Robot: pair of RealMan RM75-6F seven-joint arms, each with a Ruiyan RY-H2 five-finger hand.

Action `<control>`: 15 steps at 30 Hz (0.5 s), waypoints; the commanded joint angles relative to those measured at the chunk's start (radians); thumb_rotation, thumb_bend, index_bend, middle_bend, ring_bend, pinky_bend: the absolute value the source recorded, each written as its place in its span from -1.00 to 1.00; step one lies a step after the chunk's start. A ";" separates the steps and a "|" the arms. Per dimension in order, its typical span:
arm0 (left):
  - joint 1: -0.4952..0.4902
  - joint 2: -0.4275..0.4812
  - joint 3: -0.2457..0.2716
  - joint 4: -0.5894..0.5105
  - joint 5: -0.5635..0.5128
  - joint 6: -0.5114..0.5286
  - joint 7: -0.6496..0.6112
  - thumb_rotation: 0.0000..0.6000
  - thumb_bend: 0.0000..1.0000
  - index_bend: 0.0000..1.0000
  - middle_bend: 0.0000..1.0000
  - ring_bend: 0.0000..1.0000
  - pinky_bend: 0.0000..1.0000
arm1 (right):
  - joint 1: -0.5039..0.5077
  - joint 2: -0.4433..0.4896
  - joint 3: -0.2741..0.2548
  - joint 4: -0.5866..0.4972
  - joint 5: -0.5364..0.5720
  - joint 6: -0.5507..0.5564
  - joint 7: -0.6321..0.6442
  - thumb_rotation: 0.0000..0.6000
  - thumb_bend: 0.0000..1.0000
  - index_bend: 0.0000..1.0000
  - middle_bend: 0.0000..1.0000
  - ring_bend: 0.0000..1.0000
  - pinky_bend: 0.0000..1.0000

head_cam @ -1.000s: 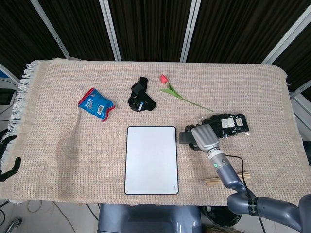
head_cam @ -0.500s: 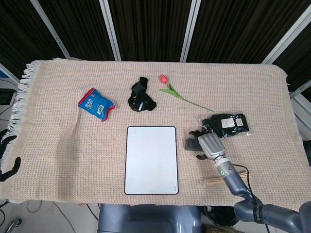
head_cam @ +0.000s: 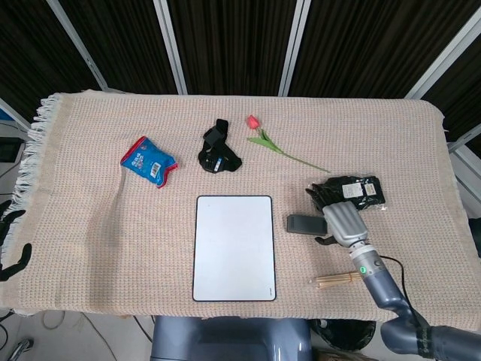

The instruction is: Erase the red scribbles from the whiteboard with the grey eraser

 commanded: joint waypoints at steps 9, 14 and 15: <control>0.002 -0.004 0.004 -0.004 0.009 0.007 0.005 1.00 -0.23 -0.61 -0.93 -1.00 -0.98 | -0.248 0.245 -0.063 -0.175 -0.143 0.304 0.116 1.00 -0.95 -1.00 -0.97 -0.85 -0.67; 0.005 -0.003 0.004 -0.005 0.013 0.011 0.000 1.00 -0.23 -0.61 -0.93 -1.00 -0.98 | -0.364 0.219 -0.113 -0.117 -0.204 0.442 0.153 1.00 -0.95 -1.00 -0.97 -0.85 -0.67; 0.005 -0.003 0.005 -0.005 0.015 0.012 -0.001 1.00 -0.23 -0.61 -0.93 -1.00 -0.98 | -0.381 0.217 -0.125 -0.113 -0.208 0.449 0.170 1.00 -0.95 -1.00 -0.97 -0.85 -0.67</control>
